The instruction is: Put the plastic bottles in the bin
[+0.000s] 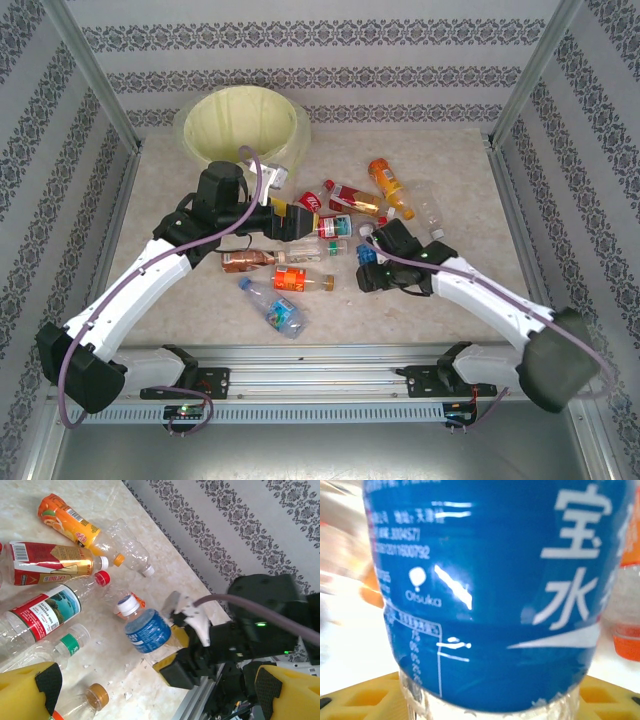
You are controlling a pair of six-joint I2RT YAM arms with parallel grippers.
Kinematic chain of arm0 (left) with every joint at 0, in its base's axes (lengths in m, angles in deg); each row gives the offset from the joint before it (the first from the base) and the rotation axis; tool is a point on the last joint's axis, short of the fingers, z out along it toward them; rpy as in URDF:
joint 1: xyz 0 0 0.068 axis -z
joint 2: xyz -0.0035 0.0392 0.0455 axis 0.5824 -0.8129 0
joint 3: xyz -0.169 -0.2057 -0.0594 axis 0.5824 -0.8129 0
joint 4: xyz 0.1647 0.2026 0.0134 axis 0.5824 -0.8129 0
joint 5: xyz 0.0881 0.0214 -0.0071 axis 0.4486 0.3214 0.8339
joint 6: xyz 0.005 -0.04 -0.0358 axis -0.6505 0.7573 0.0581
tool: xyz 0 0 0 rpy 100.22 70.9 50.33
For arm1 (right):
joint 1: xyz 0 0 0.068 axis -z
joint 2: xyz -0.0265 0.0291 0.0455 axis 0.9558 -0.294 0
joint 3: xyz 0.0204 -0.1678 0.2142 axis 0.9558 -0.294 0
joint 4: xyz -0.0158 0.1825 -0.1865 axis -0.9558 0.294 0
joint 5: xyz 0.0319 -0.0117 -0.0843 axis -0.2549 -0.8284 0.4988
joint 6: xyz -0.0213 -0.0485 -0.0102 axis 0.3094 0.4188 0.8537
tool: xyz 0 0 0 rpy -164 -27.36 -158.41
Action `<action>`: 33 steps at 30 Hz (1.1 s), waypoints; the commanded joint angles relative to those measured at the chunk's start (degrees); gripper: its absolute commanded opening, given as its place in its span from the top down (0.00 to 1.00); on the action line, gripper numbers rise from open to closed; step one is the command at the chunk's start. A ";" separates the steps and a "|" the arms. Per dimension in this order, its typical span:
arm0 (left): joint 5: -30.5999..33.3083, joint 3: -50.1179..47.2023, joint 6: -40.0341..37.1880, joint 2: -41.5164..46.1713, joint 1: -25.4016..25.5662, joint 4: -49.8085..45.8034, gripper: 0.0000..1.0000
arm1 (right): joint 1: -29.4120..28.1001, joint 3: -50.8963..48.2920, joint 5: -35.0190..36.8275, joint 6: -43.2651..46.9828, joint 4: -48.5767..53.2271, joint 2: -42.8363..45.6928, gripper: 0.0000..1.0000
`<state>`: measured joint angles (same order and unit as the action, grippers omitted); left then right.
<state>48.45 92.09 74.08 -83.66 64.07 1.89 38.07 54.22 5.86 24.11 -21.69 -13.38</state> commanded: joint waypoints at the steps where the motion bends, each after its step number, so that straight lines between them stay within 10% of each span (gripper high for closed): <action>1: 1.29 -0.65 3.70 0.31 0.65 3.85 0.00 | -0.94 0.08 -4.92 1.24 -2.91 5.47 0.41; 33: -9.88 -3.14 16.45 -10.33 8.15 23.03 0.07 | -2.77 5.77 -18.77 -0.94 -12.87 12.53 0.40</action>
<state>40.37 89.48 89.12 -93.54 71.04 20.08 36.04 58.42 -11.60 23.62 -32.31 -1.05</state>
